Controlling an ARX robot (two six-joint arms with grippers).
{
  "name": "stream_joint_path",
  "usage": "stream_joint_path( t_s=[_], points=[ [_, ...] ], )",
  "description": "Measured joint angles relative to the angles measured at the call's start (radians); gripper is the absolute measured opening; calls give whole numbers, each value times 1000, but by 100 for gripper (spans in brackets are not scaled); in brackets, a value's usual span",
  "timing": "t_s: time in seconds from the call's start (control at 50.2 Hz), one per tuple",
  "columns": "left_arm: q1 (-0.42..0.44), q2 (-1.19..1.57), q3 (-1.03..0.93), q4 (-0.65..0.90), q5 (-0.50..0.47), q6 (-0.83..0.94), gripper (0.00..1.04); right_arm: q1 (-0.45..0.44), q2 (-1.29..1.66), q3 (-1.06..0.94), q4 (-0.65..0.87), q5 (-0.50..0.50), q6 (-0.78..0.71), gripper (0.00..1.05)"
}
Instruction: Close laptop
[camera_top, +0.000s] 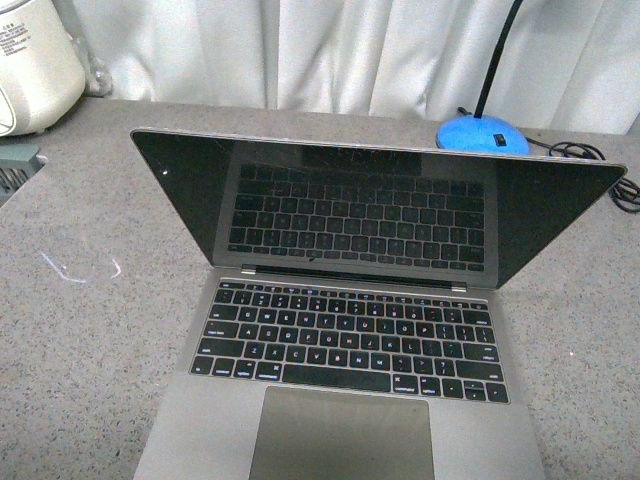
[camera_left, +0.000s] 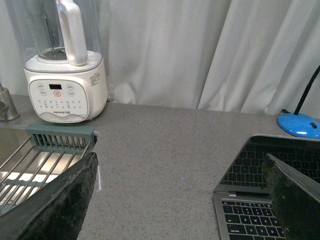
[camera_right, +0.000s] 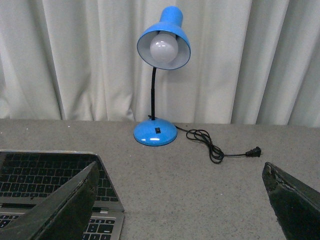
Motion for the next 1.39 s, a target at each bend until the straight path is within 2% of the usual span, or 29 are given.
stream_joint_path(
  t_s=[1.393],
  points=[
    [0,0,0,0,0,0,98,0,0,0,0,0,0,96]
  ],
)
